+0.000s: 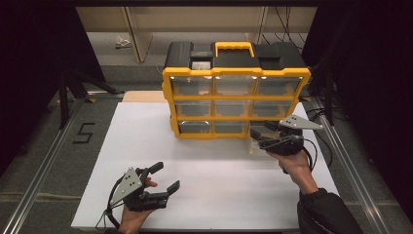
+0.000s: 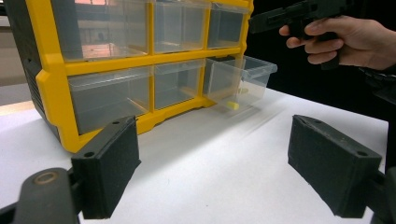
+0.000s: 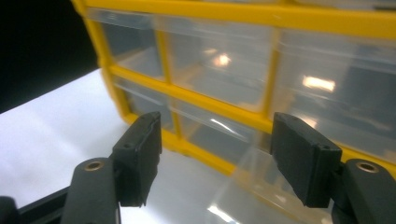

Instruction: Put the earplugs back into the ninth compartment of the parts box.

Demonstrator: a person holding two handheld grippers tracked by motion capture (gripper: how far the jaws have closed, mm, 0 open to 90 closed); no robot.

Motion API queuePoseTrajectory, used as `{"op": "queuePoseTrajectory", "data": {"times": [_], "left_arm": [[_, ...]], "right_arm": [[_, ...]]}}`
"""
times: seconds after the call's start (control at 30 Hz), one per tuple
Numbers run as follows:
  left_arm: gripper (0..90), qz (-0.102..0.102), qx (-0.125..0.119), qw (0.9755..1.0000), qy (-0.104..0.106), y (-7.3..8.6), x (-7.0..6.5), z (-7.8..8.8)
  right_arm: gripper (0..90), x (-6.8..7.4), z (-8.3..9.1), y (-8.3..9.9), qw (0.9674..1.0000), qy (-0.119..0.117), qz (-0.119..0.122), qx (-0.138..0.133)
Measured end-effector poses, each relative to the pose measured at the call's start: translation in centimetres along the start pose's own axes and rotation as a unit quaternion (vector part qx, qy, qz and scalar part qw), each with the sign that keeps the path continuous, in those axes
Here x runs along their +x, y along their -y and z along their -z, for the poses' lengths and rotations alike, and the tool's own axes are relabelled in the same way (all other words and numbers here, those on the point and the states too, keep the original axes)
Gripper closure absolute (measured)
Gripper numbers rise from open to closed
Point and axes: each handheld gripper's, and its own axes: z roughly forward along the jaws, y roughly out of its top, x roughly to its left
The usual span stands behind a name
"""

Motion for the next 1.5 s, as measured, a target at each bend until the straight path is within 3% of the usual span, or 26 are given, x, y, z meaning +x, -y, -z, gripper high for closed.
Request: {"op": "queuePoseTrajectory", "data": {"times": [0.5,0.9,1.5], "left_arm": [[16.2,0.001,0.001,1.0,0.0,0.0,0.0,0.0],[16.3,0.001,0.001,1.0,0.002,0.0,0.0,0.0],[16.3,0.0,0.001,1.0,0.001,0.0,0.0,0.0]], "right_arm": [[29.6,3.6,0.7,0.1,0.9981,-0.05,0.01,-0.035],[25.7,5.0,1.0,1.4,0.9965,-0.071,-0.001,-0.043],[25.5,6.7,2.6,3.8,0.9941,-0.077,0.01,-0.075]]}}
